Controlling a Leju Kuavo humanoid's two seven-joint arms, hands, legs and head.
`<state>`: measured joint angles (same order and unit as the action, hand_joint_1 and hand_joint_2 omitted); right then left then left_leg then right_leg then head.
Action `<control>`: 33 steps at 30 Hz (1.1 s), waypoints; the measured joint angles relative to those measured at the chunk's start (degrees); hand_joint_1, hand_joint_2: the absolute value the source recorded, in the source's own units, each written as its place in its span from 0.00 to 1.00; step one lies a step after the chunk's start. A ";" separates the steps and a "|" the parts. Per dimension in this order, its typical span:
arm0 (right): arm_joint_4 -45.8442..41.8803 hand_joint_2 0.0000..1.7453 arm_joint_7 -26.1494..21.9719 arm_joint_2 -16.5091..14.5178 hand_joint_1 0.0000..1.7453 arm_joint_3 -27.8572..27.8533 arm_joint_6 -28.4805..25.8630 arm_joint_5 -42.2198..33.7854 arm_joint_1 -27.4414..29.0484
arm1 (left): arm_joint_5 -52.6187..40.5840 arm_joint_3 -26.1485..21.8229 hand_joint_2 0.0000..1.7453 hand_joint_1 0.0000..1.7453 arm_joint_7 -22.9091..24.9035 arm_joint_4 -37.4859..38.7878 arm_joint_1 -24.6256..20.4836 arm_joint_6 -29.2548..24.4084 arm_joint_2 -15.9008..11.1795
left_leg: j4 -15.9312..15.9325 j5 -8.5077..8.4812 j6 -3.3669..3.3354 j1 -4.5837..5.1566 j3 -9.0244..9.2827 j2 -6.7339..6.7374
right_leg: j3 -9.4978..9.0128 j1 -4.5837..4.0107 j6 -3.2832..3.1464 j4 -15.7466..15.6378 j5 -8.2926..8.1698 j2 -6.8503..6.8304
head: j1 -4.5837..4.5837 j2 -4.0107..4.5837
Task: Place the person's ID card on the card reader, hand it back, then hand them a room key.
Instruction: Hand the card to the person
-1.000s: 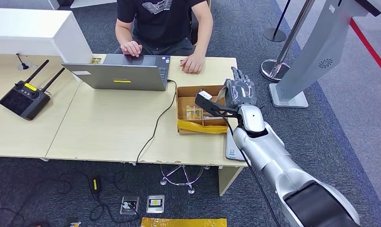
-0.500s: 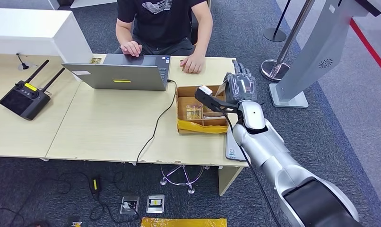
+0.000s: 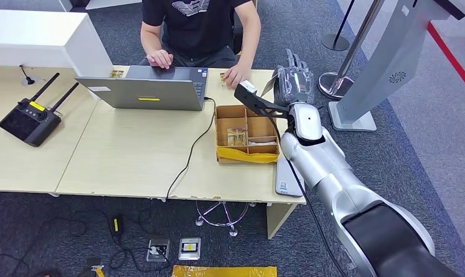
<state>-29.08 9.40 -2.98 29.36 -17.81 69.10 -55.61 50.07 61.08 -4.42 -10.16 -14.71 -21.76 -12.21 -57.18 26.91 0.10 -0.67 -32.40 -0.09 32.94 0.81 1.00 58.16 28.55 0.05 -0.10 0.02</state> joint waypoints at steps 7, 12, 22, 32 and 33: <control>0.56 1.00 0.86 -0.45 1.00 -0.09 0.96 1.12 0.01 | 1.31 -0.06 0.00 0.00 -0.30 0.00 0.03 0.19 0.00 | 0.00 0.00 0.00 0.00 0.00 0.00 | 0.00 0.00 0.00 0.00 0.00 0.00 | 0.00 0.00; 0.89 1.00 1.38 -0.61 1.00 -0.42 1.51 2.34 0.56 | 6.60 -2.02 0.00 0.00 -4.39 0.00 0.81 0.14 0.00 | 0.00 0.00 0.00 -0.01 0.00 0.00 | 0.00 -0.01 0.00 0.00 0.00 -0.01 | 0.01 0.00; 0.90 1.00 1.41 -0.51 1.00 -2.05 1.73 3.86 1.40 | 11.62 -7.83 0.00 0.00 -8.70 0.00 3.78 -0.29 -0.19 | 0.00 0.01 0.00 -0.01 0.00 0.03 | 0.02 -0.01 -0.01 -0.01 0.01 0.03 | 0.01 0.00; 0.63 1.00 1.56 -0.54 1.00 -3.22 1.89 4.45 1.54 | 12.53 -11.13 0.00 0.00 -10.53 0.00 4.63 -0.29 -0.18 | 0.00 0.00 0.00 -0.01 -0.02 0.02 | 0.01 -0.01 -0.01 0.00 0.00 0.00 | 0.00 0.00; 0.56 1.00 1.66 -0.54 1.00 -3.29 1.95 4.54 1.57 | 12.50 -11.23 0.00 0.00 -10.62 0.00 4.63 -0.28 -0.19 | 0.00 0.00 0.00 -0.01 -0.02 0.02 | 0.02 -0.01 -0.01 0.00 0.01 0.00 | 0.00 0.00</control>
<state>-28.52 11.05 -3.52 26.07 -15.86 73.64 -54.04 62.58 49.86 -15.04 -10.16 -10.07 -22.04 -12.39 -57.18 26.92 0.11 -0.68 -32.42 -0.07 32.95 0.80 0.99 58.16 28.56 0.05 -0.10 0.02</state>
